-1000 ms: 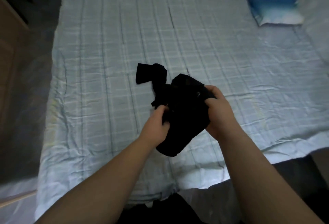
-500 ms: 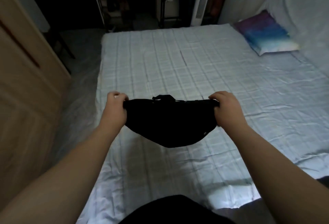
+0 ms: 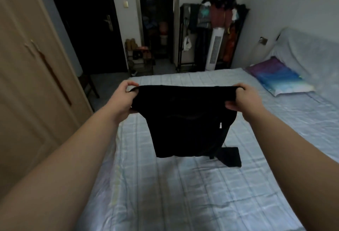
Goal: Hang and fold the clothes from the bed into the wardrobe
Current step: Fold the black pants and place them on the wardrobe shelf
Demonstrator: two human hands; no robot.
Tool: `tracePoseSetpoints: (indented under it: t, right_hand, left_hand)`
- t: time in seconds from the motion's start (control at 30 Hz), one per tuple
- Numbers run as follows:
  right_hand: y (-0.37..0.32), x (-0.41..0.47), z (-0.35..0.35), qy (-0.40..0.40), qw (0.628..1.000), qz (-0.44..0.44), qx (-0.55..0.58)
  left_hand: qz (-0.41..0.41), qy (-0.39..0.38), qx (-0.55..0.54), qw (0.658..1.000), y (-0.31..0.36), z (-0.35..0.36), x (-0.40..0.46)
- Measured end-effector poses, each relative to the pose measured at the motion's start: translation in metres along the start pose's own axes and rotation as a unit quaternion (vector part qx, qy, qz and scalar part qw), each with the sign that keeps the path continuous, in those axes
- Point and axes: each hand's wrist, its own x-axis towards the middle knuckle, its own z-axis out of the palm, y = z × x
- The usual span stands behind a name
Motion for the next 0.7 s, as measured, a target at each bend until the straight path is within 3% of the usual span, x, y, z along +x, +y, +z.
tracePoseSetpoints:
  t: [0.1, 0.2, 0.33, 0.47, 0.57, 0.7]
  right_hand:
    - [-0.024, 0.012, -0.011, -0.007, 0.990, -0.011, 0.143]
    - [-0.048, 0.019, -0.025, -0.038, 0.947, 0.006, 0.319]
    - [-0.073, 0.030, -0.035, -0.075, 0.960, -0.074, 0.260]
    - [-0.095, 0.039, -0.045, 0.000, 0.983, -0.143, 0.114]
    - [-0.108, 0.045, -0.049, 0.060, 0.972, -0.150, 0.169]
    - [-0.118, 0.054, -0.050, 0.070, 0.975, -0.121, 0.175]
  left_hand:
    - [0.055, -0.028, -0.001, 0.998, 0.032, -0.014, 0.005]
    - [0.092, -0.039, -0.047, 0.994, 0.060, -0.027, 0.009]
    - [0.132, -0.037, -0.052, 0.989, 0.098, -0.030, 0.014]
    - [0.178, -0.023, 0.059, 0.982, 0.131, -0.029, 0.015]
    - [0.208, -0.023, 0.123, 0.970, 0.149, -0.023, 0.010]
    - [0.147, -0.122, 0.136, 0.972, 0.151, -0.030, 0.017]
